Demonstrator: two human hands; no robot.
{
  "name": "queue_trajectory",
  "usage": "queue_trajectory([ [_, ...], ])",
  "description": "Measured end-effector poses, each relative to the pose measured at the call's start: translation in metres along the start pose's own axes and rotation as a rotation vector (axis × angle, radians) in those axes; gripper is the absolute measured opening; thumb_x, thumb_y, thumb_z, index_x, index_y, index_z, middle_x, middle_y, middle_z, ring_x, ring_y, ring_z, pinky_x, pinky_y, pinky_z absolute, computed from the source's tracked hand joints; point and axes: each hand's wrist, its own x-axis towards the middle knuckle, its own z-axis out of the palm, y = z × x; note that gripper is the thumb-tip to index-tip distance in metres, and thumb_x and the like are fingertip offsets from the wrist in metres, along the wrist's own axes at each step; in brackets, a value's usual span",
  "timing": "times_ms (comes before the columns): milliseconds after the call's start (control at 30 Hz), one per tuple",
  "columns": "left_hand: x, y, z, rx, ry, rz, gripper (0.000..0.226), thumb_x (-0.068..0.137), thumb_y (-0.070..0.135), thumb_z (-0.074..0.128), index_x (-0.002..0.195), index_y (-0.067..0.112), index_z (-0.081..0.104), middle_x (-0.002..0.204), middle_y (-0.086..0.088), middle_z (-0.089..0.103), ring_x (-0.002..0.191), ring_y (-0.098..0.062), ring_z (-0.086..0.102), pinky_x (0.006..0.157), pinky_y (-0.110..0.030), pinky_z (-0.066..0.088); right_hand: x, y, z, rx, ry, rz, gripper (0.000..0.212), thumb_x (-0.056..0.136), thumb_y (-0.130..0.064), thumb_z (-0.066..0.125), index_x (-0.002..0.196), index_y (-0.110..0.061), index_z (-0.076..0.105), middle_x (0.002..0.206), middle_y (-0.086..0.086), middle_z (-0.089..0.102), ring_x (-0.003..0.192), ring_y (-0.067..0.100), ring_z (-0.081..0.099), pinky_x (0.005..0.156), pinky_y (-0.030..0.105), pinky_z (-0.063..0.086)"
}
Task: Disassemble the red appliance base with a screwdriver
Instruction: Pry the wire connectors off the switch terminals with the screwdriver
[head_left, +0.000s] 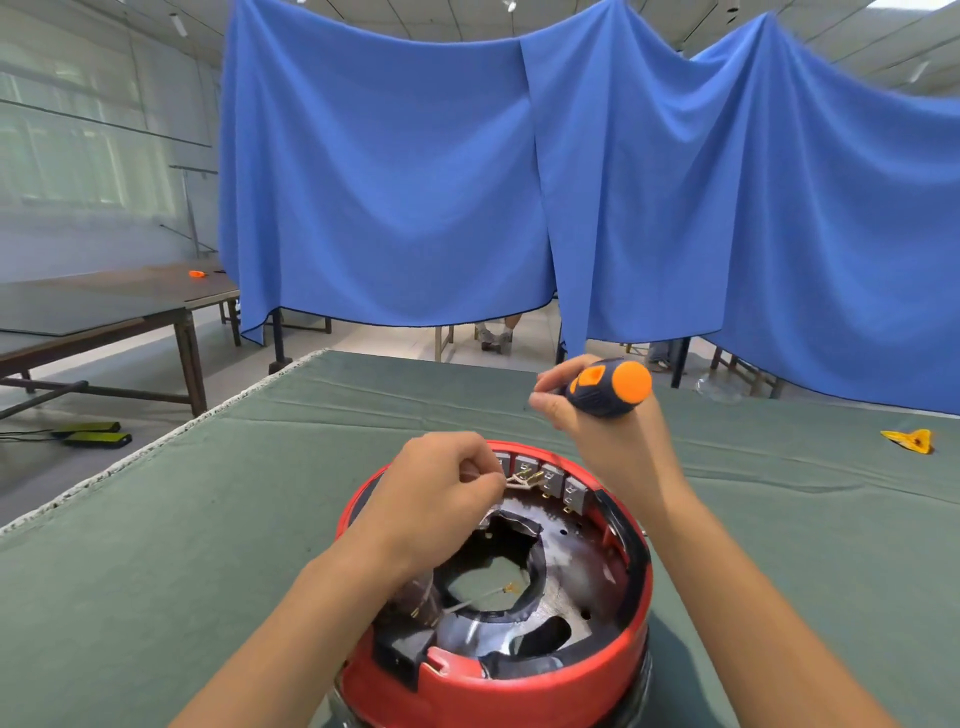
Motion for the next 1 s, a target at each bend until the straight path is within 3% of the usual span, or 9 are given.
queue_trajectory([
  [133, 0.002, 0.002, -0.005, -0.254, 0.197, -0.068, 0.024, 0.081, 0.002, 0.06, 0.061, 0.015, 0.058, 0.042, 0.012, 0.047, 0.041, -0.001, 0.039, 0.044, -0.014, 0.033, -0.003, 0.0, 0.003, 0.0, -0.115, 0.041, 0.018, 0.08, -0.009, 0.074, 0.072, -0.023, 0.068, 0.073, 0.001, 0.067, 0.078, 0.028, 0.065, 0.076, 0.051, 0.055],
  [267, 0.004, 0.0, -0.012, -0.535, 0.333, -0.15, 0.021, 0.087, 0.0, 0.055, 0.067, 0.006, 0.056, 0.037, 0.007, 0.04, 0.035, -0.008, 0.035, 0.041, -0.024, 0.032, -0.005, 0.0, 0.004, 0.015, -0.199, 0.038, 0.021, 0.082, -0.004, 0.071, 0.081, -0.025, 0.069, 0.078, -0.001, 0.067, 0.082, 0.029, 0.068, 0.078, 0.046, 0.057],
  [400, 0.003, 0.001, -0.016, -0.73, 0.288, -0.157, 0.016, 0.091, 0.001, 0.05, 0.077, 0.0, 0.055, 0.041, 0.002, 0.039, 0.036, -0.014, 0.036, 0.038, -0.024, 0.036, -0.008, -0.002, 0.008, 0.035, -0.251, 0.042, 0.023, 0.083, -0.005, 0.072, 0.089, -0.027, 0.069, 0.092, -0.005, 0.071, 0.084, 0.012, 0.069, 0.078, 0.031, 0.057],
  [533, 0.002, 0.002, -0.019, -0.916, 0.212, -0.149, 0.017, 0.093, 0.004, 0.048, 0.077, 0.003, 0.056, 0.046, 0.001, 0.042, 0.041, -0.014, 0.041, 0.04, -0.025, 0.04, -0.01, -0.006, 0.009, 0.055, -0.259, 0.047, 0.017, 0.082, -0.009, 0.073, 0.088, -0.024, 0.07, 0.086, -0.002, 0.072, 0.078, 0.015, 0.069, 0.074, 0.031, 0.058],
  [667, 0.001, 0.003, -0.022, -1.056, 0.154, -0.136, 0.01, 0.083, 0.011, 0.053, 0.077, 0.004, 0.055, 0.047, 0.0, 0.039, 0.043, -0.014, 0.042, 0.041, -0.026, 0.041, -0.013, -0.007, 0.018, 0.049, -0.257, 0.033, 0.017, 0.081, -0.012, 0.075, 0.087, -0.028, 0.068, 0.08, -0.006, 0.07, 0.071, 0.006, 0.066, 0.064, 0.019, 0.053],
  [800, -0.003, 0.005, -0.025, -1.067, 0.066, -0.121, 0.008, 0.07, 0.01, 0.059, 0.064, 0.007, 0.054, 0.046, -0.001, 0.026, 0.043, -0.017, 0.03, 0.043, -0.026, 0.038, -0.019, -0.003, 0.032, 0.005, -0.261, 0.015, 0.029, 0.079, -0.016, 0.077, 0.104, -0.022, 0.063, 0.084, 0.002, 0.069, 0.078, 0.02, 0.066, 0.07, 0.031, 0.055],
  [900, -0.005, 0.007, -0.027, -1.038, 0.026, -0.113, 0.009, 0.064, 0.01, 0.05, 0.057, 0.006, 0.047, 0.044, 0.002, 0.019, 0.043, -0.015, 0.02, 0.044, -0.025, 0.034, -0.018, -0.003, 0.035, 0.041, -0.219, 0.034, 0.043, 0.08, -0.017, 0.077, 0.115, -0.022, 0.053, 0.089, 0.005, 0.068, 0.082, 0.027, 0.066, 0.073, 0.04, 0.055],
  [1000, -0.005, 0.008, -0.025, -0.992, -0.016, -0.105, 0.008, 0.061, 0.01, 0.047, 0.054, 0.007, 0.045, 0.04, 0.004, 0.02, 0.042, -0.013, 0.018, 0.044, -0.023, 0.033, -0.015, -0.004, 0.032, 0.109, -0.219, 0.036, 0.026, 0.083, -0.009, 0.073, 0.104, -0.019, 0.062, 0.08, -0.004, 0.067, 0.066, 0.021, 0.065, 0.061, 0.034, 0.052],
])
